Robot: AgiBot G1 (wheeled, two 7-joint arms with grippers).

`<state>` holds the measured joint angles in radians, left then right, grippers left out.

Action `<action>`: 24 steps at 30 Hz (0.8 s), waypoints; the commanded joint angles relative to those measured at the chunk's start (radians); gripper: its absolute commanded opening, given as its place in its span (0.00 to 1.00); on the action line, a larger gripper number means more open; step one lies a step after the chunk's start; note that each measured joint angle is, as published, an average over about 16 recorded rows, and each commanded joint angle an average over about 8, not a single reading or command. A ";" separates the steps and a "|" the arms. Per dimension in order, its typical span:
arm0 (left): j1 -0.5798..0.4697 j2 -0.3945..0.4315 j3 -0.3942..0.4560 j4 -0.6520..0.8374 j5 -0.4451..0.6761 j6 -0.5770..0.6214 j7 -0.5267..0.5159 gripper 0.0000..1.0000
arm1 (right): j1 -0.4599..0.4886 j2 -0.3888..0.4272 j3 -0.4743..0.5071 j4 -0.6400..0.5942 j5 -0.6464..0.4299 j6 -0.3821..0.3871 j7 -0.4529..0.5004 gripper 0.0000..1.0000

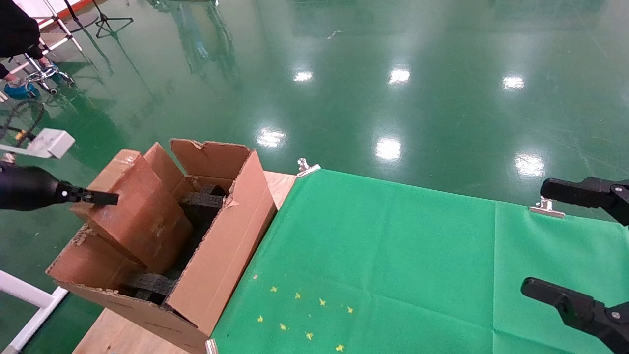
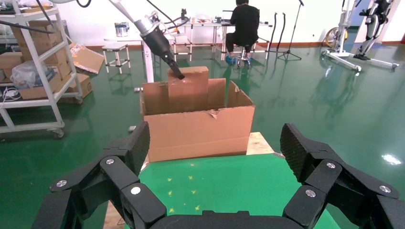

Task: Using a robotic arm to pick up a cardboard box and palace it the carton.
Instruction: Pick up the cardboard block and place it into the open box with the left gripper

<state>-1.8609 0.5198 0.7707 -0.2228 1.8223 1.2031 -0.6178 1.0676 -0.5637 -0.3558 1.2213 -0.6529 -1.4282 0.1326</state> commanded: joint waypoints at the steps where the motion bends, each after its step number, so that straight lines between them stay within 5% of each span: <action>1: 0.003 0.013 0.003 0.025 0.005 -0.013 0.009 0.00 | 0.000 0.000 0.000 0.000 0.000 0.000 0.000 1.00; 24: 0.100 0.122 0.000 0.190 -0.006 -0.128 0.050 0.00 | 0.000 0.000 0.000 0.000 0.000 0.000 0.000 1.00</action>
<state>-1.7603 0.6417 0.7694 -0.0342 1.8148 1.0756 -0.5689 1.0676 -0.5637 -0.3558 1.2213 -0.6529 -1.4282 0.1326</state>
